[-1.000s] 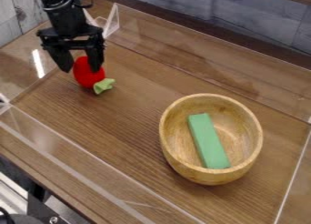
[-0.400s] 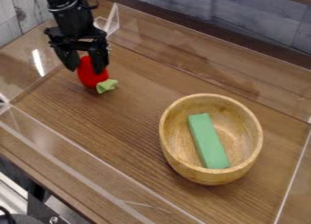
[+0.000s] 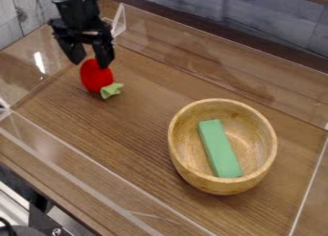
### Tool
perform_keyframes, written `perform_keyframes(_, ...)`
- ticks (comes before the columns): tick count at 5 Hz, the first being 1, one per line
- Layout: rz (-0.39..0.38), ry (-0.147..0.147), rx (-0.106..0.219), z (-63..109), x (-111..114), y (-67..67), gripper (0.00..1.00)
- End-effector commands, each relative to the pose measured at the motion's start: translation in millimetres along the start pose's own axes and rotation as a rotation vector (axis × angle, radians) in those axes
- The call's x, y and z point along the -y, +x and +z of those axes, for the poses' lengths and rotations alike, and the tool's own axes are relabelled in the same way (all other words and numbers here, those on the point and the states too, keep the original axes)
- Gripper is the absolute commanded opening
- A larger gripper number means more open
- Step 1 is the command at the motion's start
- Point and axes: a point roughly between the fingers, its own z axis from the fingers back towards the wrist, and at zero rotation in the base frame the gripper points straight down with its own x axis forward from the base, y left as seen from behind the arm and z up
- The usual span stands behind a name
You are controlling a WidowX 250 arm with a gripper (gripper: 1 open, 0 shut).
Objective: Move the red fruit to the left
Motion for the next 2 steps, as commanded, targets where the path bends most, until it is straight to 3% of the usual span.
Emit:
perform_keyframes(1,0.089,0.041,0.053,4.1,-6.1,13.6,1.00)
perform_keyframes(2,0.189,0.053,0.062,-2.5,-10.1,15.7,1.00)
